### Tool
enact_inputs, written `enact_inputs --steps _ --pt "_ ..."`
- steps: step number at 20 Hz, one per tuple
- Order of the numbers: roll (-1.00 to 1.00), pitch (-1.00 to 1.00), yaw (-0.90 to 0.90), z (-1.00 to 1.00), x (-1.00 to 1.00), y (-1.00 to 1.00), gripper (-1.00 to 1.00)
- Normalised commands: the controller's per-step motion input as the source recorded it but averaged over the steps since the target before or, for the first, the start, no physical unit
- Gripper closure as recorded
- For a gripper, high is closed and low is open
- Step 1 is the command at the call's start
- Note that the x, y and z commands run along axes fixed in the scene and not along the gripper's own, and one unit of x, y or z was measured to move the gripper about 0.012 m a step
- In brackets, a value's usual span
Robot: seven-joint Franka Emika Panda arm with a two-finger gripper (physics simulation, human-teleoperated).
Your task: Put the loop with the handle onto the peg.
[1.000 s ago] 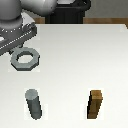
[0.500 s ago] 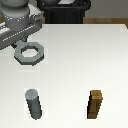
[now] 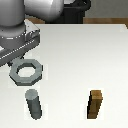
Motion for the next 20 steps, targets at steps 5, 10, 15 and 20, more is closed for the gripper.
enact_inputs --steps 5,10,15,20 --pt "0.00 0.00 0.00 0.00 0.80 0.00 1.00" --pt "0.00 0.00 0.00 0.40 0.00 0.00 1.00" --pt "0.00 0.00 0.00 0.40 0.00 0.00 1.00" --pt "0.00 0.00 0.00 0.00 0.00 0.60 1.00"
